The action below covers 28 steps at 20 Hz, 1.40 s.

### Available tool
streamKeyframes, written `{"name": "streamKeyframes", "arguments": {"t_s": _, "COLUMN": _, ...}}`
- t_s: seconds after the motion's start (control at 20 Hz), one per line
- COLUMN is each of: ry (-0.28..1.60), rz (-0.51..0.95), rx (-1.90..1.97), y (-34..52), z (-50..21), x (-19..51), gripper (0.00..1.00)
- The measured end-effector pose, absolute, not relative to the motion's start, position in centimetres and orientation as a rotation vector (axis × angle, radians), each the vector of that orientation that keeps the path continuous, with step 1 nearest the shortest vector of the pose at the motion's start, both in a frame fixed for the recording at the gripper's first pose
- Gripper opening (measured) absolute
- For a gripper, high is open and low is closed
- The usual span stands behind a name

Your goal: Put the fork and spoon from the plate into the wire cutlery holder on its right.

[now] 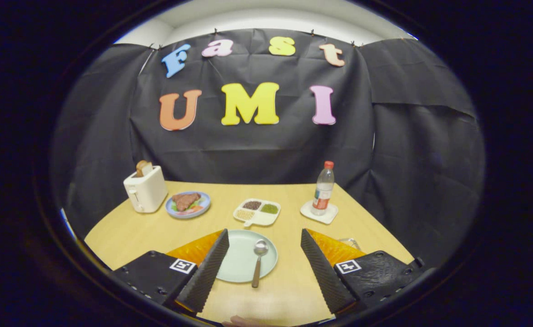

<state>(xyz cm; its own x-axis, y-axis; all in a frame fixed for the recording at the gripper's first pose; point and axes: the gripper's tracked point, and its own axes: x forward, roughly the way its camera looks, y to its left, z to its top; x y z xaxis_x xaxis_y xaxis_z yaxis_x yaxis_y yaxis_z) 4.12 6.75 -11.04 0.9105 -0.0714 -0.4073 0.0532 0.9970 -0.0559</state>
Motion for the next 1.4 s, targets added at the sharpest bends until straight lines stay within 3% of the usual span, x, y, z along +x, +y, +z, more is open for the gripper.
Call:
{"name": "streamKeyframes", "arguments": {"t_s": 0.65, "ry": 0.782, "rz": -0.019, "rx": -0.008, "y": 9.0, "z": -21.0, "x": 9.1, "gripper": 0.94}}
{"name": "streamKeyframes", "arguments": {"t_s": 0.75, "ry": 0.828, "rz": -0.006, "rx": -0.02, "y": 9.4, "z": -22.2, "x": 9.6, "gripper": 0.87}}
{"name": "streamKeyframes", "arguments": {"t_s": 1.0, "ry": 0.924, "rz": -0.016, "rx": 0.007, "y": 9.1, "z": -24.5, "x": 10.5, "gripper": 0.87}}
{"name": "streamKeyframes", "arguments": {"t_s": 1.1, "ry": 0.957, "rz": -0.02, "rx": 0.018, "y": 9.0, "z": -25.4, "x": 10.6, "gripper": 0.77}}
{"name": "streamKeyframes", "arguments": {"t_s": 1.3, "ry": 1.029, "rz": -0.042, "rx": 0.08, "y": 8.3, "z": -27.5, "x": 11.0, "gripper": 0.7}}
{"name": "streamKeyframes", "arguments": {"t_s": 1.4, "ry": 1.052, "rz": -0.061, "rx": 0.093, "y": 7.9, "z": -28.4, "x": 11.3, "gripper": 0.53}}
